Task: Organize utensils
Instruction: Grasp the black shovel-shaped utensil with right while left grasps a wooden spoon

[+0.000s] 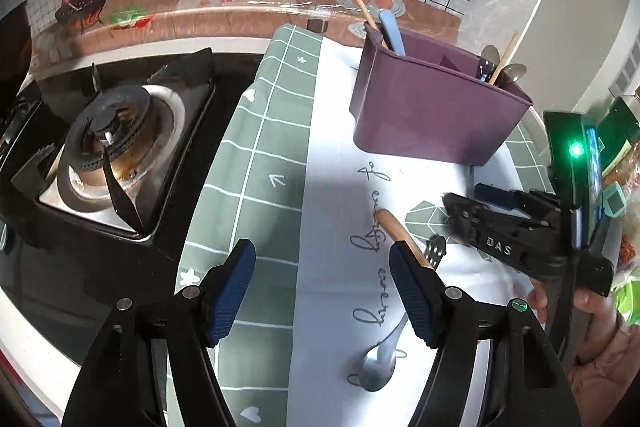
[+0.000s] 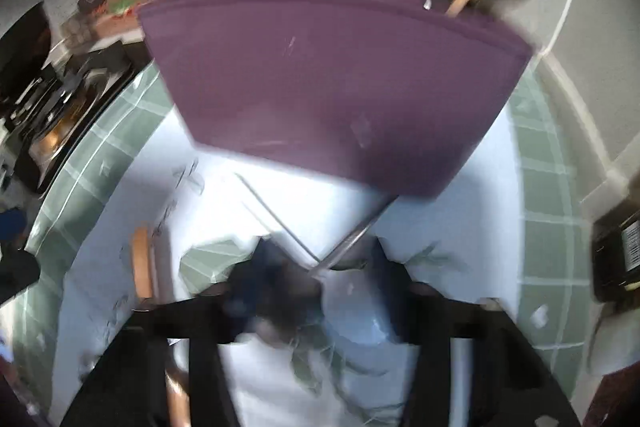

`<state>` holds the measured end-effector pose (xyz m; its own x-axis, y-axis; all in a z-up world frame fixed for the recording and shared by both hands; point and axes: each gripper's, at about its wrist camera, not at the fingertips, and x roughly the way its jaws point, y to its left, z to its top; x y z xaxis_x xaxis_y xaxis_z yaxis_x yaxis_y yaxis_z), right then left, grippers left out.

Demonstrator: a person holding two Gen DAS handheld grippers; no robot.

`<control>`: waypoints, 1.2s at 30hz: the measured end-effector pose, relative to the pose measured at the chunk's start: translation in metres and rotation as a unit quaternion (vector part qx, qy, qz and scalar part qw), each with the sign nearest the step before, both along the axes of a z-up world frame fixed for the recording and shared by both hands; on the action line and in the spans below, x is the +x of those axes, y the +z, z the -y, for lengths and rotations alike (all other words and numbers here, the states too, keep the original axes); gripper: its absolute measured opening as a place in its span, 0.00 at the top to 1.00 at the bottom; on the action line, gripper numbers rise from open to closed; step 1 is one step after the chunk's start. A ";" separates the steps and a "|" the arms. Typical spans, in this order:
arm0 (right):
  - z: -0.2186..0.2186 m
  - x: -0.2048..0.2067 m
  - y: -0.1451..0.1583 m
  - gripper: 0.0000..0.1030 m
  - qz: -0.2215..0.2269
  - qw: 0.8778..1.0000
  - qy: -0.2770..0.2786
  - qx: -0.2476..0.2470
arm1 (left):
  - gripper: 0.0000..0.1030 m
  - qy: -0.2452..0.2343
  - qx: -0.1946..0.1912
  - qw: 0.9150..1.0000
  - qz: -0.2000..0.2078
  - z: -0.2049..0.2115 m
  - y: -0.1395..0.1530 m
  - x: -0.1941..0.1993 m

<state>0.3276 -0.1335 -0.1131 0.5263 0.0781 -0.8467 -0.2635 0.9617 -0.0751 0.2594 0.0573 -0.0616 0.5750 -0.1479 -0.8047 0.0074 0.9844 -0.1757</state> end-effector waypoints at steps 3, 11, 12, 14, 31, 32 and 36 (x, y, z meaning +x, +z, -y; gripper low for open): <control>0.008 -0.018 0.002 0.74 -0.002 1.000 0.009 -0.003 | 0.31 -0.004 -0.005 1.000 -0.005 0.002 -0.002 0.002; 0.037 -0.078 0.008 0.92 -0.056 0.996 0.024 0.062 | 0.31 -0.044 -0.033 0.998 -0.037 0.023 -0.014 0.008; 0.037 -0.087 0.009 0.92 -0.052 0.996 0.027 0.060 | 0.31 -0.050 -0.031 0.997 -0.040 0.028 -0.016 0.009; 0.040 -0.100 0.008 0.92 -0.055 0.996 0.034 0.059 | 0.31 -0.061 -0.028 0.997 -0.044 0.034 -0.018 0.008; 0.068 -0.124 0.026 0.76 -0.038 0.998 -0.004 0.048 | 0.50 -0.051 -0.038 0.995 -0.082 0.074 -0.043 0.039; 0.072 -0.123 0.027 0.75 -0.032 0.998 -0.013 0.046 | 0.52 -0.056 -0.029 0.995 -0.081 0.081 -0.044 0.042; 0.081 -0.110 0.030 0.75 -0.027 0.997 -0.042 0.066 | 0.84 -0.074 0.010 0.995 -0.060 0.101 -0.046 0.046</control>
